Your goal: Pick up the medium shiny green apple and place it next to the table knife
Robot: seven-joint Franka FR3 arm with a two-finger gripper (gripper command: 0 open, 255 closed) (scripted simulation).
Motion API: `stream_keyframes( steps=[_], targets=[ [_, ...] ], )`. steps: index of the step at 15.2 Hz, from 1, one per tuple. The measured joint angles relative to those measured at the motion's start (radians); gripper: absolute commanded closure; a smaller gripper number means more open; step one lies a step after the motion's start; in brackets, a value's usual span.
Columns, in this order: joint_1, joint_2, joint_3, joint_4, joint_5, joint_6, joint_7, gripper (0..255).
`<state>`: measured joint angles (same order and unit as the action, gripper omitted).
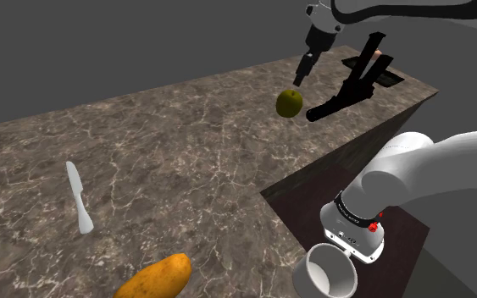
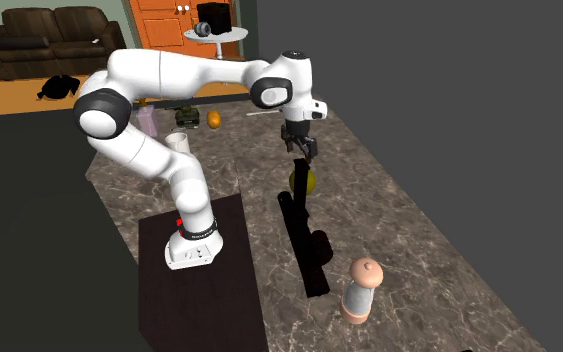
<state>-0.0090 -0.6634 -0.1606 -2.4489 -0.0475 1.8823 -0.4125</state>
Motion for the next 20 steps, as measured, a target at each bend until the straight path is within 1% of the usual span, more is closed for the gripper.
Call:
stream_keyframes(
  steps=[1,8,14,15,20],
  targets=[
    [0.0,0.012,-0.015,-0.004,-0.001,0.022,-0.019,0],
    [0.003,0.045,-0.03,-0.076,-0.001,0.133,-0.036,0],
    [0.003,0.046,-0.03,-0.087,-0.001,0.146,-0.036,0],
    [0.003,0.046,-0.03,-0.087,-0.001,0.146,-0.036,255],
    [0.003,0.046,-0.03,-0.087,-0.001,0.146,-0.036,255]
  ],
)
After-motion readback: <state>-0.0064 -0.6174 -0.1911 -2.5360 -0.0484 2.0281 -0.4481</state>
